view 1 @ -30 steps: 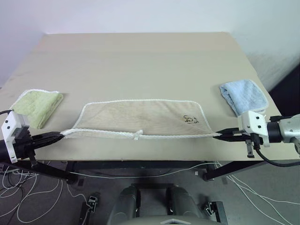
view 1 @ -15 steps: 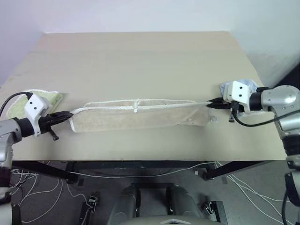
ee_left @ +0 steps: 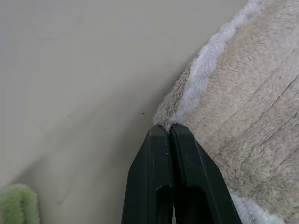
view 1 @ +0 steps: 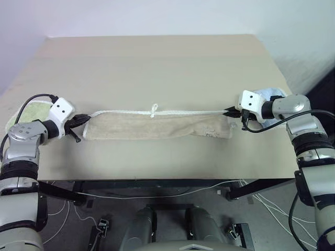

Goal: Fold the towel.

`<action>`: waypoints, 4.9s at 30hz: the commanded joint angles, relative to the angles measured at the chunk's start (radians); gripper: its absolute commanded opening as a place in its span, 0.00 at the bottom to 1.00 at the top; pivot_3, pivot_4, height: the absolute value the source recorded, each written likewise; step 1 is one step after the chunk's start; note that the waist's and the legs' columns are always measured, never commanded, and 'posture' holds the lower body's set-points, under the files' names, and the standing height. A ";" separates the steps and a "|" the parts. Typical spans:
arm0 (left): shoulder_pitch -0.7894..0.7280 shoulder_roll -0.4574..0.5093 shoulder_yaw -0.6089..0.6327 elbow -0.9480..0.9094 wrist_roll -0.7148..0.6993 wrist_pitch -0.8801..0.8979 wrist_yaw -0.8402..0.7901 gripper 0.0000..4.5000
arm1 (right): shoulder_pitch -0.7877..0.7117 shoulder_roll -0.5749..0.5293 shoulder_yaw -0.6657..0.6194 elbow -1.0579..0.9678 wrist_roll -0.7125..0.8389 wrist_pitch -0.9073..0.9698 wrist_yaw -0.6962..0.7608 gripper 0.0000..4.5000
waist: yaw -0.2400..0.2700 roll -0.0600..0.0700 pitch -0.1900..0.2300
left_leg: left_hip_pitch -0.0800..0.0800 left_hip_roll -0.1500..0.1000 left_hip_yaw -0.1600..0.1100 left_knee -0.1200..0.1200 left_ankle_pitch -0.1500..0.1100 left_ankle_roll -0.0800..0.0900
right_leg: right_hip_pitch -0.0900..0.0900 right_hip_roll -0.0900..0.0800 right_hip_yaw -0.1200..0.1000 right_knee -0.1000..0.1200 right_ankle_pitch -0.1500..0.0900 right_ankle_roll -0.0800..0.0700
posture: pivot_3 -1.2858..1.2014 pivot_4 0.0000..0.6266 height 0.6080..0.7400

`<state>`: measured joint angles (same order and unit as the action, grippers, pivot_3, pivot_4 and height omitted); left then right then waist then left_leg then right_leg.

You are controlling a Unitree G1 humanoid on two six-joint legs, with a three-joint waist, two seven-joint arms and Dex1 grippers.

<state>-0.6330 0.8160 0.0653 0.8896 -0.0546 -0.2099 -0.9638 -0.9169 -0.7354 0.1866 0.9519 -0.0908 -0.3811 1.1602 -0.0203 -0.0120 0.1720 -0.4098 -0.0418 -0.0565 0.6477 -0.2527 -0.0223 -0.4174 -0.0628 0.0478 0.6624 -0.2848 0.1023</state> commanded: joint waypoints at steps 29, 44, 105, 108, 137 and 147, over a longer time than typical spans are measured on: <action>0.180 0.022 0.212 -0.325 -0.212 0.094 0.052 1.00 | 0.434 -0.028 -0.406 -0.880 0.521 0.830 -0.263 0.99 | 0.008 -0.001 -0.001 | -0.006 0.000 -0.001 0.002 0.000 0.000 | -0.005 -0.003 0.001 0.002 0.000 0.000 | 0.52 0.24 1.00; 0.379 -0.097 0.056 -0.906 -0.339 0.281 -0.072 1.00 | 0.768 0.387 -0.747 -1.297 1.461 1.663 -1.137 0.99 | 0.007 -0.003 -0.003 | -0.006 0.000 -0.002 0.002 0.000 0.000 | -0.005 -0.004 0.002 0.000 0.000 0.000 | 0.52 0.24 1.00; 0.463 -0.236 -0.057 -1.063 -0.336 0.340 -0.025 1.00 | 0.623 0.222 -0.552 -1.156 1.383 1.113 -1.435 0.01 | 0.005 0.000 -0.002 | 0.007 0.001 -0.003 -0.001 -0.001 0.002 | 0.012 0.000 0.000 -0.009 0.000 0.000 | 0.52 0.24 1.00; 0.463 -0.242 -0.059 -1.066 -0.334 0.340 -0.020 1.00 | 0.597 0.149 -0.447 -1.190 1.279 1.167 -1.335 0.01 | 0.005 -0.001 -0.002 | 0.007 0.002 -0.003 -0.002 -0.001 0.002 | 0.012 0.000 0.000 -0.009 0.000 0.000 | 0.52 0.24 1.00; 0.495 -0.298 -0.092 -1.113 -0.320 0.343 0.068 1.00 | 0.413 0.294 0.041 -1.117 0.602 1.204 -0.792 0.01 | 0.006 -0.001 -0.002 | 0.003 0.002 -0.004 -0.001 -0.001 0.002 | 0.008 -0.001 -0.001 -0.011 0.000 0.000 | 0.52 0.24 1.00; 0.503 -0.301 -0.097 -1.111 -0.321 0.344 0.072 1.00 | 0.444 0.304 -0.071 -1.234 0.680 1.285 -0.720 0.67 | 0.007 -0.001 -0.002 | 0.003 0.002 -0.004 -0.001 -0.001 0.002 | 0.008 -0.002 -0.001 -0.011 0.000 0.000 | 0.52 0.24 1.00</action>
<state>-0.1308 0.5127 -0.0277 -0.1792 -0.3782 0.1439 -0.8916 -0.4696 -0.4224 0.1538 -0.2210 0.5691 0.8988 0.4263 -0.0135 -0.0128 0.1699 -0.4069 -0.0401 -0.0609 0.6461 -0.2536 -0.0208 -0.4093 -0.0646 0.0464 0.6510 -0.2848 0.1020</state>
